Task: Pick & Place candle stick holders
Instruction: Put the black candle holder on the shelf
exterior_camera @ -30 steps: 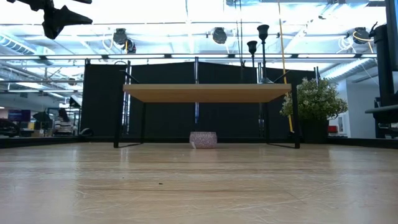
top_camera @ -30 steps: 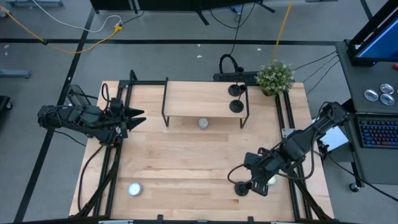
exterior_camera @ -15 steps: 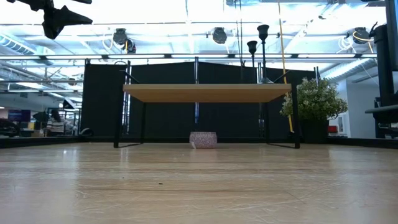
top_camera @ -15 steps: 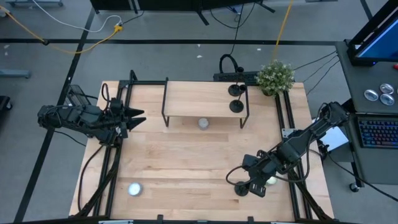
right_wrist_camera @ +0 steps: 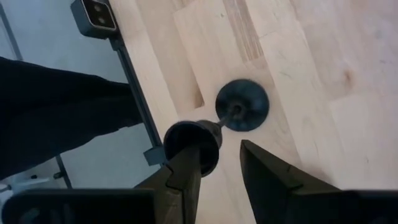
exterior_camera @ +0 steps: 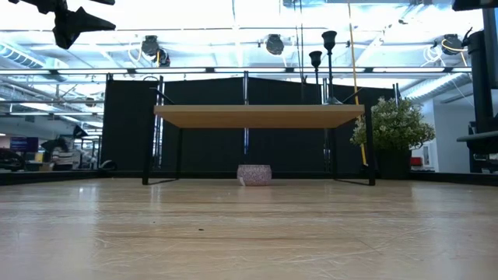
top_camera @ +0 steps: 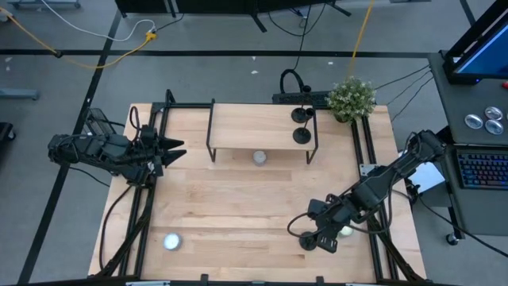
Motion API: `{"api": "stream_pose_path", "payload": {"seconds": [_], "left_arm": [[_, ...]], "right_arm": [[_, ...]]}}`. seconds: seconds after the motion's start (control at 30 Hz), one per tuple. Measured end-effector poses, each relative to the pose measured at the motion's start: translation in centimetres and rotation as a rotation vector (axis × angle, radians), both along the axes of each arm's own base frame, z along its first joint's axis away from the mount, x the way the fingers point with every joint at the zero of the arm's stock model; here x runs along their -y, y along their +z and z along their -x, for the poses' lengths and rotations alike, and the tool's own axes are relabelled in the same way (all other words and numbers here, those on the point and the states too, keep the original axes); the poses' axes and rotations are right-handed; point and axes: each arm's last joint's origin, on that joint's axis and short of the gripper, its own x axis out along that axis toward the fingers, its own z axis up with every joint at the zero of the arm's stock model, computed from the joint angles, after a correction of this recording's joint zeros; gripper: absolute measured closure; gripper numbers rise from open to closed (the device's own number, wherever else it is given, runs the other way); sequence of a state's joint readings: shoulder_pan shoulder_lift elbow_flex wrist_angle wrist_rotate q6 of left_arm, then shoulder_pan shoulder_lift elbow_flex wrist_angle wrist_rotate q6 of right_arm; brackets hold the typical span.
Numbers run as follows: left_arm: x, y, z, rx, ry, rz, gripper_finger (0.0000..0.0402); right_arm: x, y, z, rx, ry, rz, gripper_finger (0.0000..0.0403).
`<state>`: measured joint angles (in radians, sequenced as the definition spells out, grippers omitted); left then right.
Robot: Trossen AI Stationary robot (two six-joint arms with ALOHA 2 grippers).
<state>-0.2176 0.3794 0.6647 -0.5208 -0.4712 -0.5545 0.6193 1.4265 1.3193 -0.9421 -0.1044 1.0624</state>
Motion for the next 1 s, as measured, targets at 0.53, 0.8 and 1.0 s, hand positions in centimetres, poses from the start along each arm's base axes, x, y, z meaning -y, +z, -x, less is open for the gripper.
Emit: {"api": "stream_pose_path", "payload": {"seconds": [0.53,0.8,1.0], "left_arm": [[0.0,0.0,0.0,0.0,0.0,0.0,0.0176],[0.0,0.0,0.0,0.003,-0.001,0.01,0.0176],[0.0,0.0,0.0,0.011,0.004,0.035,0.0176]], "right_arm": [[0.0,-2.8,0.0,-0.012,-0.024,-0.008,0.033],[0.4,-2.9,0.2,-0.009,-0.037,0.044,0.0388],[0.9,-1.9,-0.4,0.012,-0.024,0.047,0.0389]]}}
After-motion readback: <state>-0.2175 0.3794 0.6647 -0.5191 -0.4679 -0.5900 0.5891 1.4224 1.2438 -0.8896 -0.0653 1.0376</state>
